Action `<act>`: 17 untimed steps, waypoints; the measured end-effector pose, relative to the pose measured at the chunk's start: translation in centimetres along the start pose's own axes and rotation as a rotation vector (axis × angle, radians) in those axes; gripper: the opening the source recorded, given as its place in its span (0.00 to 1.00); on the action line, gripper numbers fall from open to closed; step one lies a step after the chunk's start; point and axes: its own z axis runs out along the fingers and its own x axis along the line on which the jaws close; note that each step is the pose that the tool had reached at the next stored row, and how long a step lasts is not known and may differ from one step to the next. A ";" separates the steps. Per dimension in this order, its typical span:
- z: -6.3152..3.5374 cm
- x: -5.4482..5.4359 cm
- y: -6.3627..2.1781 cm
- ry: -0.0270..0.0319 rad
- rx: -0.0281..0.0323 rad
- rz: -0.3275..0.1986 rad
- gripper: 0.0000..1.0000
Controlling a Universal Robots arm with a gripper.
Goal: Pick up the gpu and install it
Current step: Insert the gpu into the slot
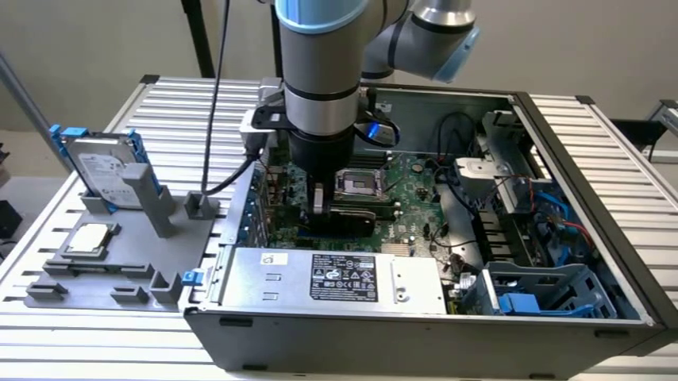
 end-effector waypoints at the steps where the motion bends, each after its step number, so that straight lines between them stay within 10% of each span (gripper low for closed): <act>1: 0.06 0.0 0.00 0.0003 0.0001 0.000 0.27; 9: 0.10 0.0 0.02 -0.0007 0.0007 0.001 0.28; 17: -3.34 0.0 -0.05 0.0007 -0.0009 0.000 0.34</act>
